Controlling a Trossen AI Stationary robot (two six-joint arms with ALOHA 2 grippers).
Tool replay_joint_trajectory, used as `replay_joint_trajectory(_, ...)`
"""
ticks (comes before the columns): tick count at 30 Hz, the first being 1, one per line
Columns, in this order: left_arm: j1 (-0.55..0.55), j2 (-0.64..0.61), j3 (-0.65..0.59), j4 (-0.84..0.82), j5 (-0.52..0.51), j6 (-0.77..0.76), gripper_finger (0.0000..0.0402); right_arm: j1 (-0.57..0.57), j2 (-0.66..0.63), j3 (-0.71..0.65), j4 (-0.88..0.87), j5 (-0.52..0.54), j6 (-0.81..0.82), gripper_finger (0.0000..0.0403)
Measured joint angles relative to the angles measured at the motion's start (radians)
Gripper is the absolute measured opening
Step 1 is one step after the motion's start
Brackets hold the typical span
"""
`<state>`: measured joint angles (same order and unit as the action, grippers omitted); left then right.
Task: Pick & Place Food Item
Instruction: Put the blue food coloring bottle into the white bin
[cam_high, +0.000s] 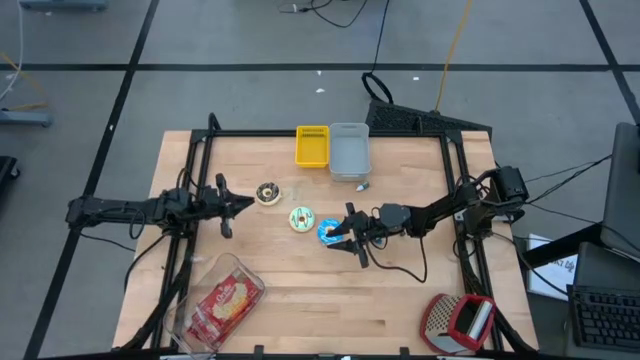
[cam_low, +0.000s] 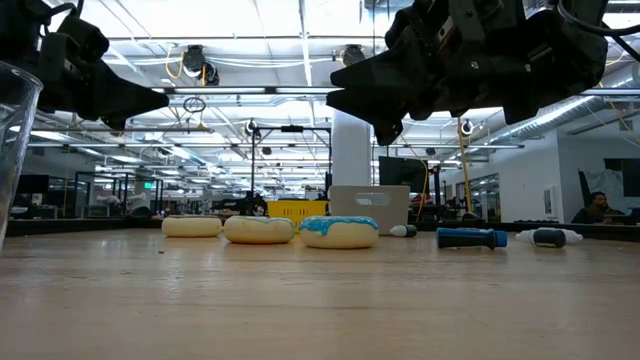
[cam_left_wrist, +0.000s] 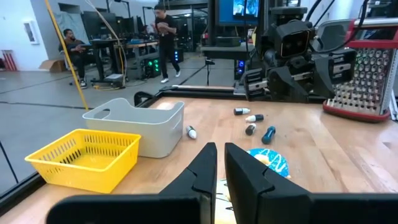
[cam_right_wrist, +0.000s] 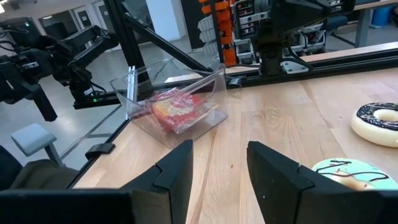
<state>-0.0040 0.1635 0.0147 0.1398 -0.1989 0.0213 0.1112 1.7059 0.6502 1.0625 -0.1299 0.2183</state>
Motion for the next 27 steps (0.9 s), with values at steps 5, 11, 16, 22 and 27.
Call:
replay_joint_trajectory(5,0.0,0.0,0.0,0.0,0.0,0.0,0.0031,0.0,0.0,0.0,-0.023,0.0,0.001,0.0139)
replay_joint_trajectory(11,0.0,0.0,0.0,0.0,0.0,0.0,0.0031,0.0,0.0,0.0,-0.048,-0.001,0.002,0.0139)
replay_joint_trajectory(16,0.0,0.0,0.0,-0.001,0.0,0.0,0.0031,0.0,0.0,0.0,-0.049,-0.001,0.004,0.0139)
replay_joint_trajectory(22,0.0,0.0,0.001,-0.001,0.0,0.0,0.0031,0.001,0.0,0.0,-0.036,-0.002,0.075,0.0139)
replay_joint_trajectory(27,0.0,0.0,0.002,-0.001,0.0,0.0,0.0031,0.001,0.0,0.0,0.031,-0.002,0.132,0.0139)
